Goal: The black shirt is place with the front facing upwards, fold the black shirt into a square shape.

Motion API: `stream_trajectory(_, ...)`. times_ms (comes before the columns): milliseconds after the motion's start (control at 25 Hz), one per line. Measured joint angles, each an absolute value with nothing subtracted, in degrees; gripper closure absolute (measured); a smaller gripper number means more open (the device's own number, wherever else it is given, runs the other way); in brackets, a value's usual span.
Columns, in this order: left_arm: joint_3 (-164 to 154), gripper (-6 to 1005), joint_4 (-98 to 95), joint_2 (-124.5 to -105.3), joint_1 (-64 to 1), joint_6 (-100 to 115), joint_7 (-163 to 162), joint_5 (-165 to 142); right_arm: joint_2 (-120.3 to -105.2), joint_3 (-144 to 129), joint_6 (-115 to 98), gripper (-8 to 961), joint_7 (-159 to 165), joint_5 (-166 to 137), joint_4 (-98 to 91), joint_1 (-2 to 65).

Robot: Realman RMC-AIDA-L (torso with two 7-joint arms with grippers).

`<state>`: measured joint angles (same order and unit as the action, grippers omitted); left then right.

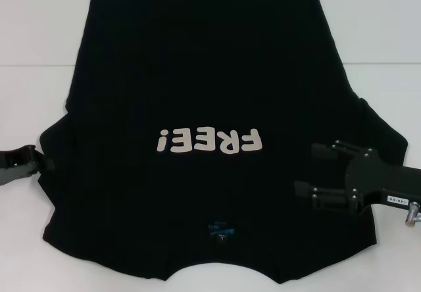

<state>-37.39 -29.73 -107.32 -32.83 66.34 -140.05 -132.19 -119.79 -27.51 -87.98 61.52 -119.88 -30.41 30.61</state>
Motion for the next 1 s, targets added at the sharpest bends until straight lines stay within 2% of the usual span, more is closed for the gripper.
stream_trajectory(520, -36.1, 981, -29.9, -106.99, -32.2, 66.7, -140.1, -132.0, -119.77, -26.5, -87.9, 39, 61.5, -119.9, -30.4, 30.4)
stream_trajectory(800, -31.5, 983, -30.0, -105.60, -30.9, 68.2, -139.7, -132.1, -119.65, -25.4, -88.0, 39, 61.5, -119.9, -30.5, 30.3)
stream_trajectory(1000, -28.7, 983, -31.7, -105.34, -29.3, 70.3, -139.5, -132.0, -119.66, -25.2, -88.0, 40, 61.5, -119.9, -30.6, 30.3)
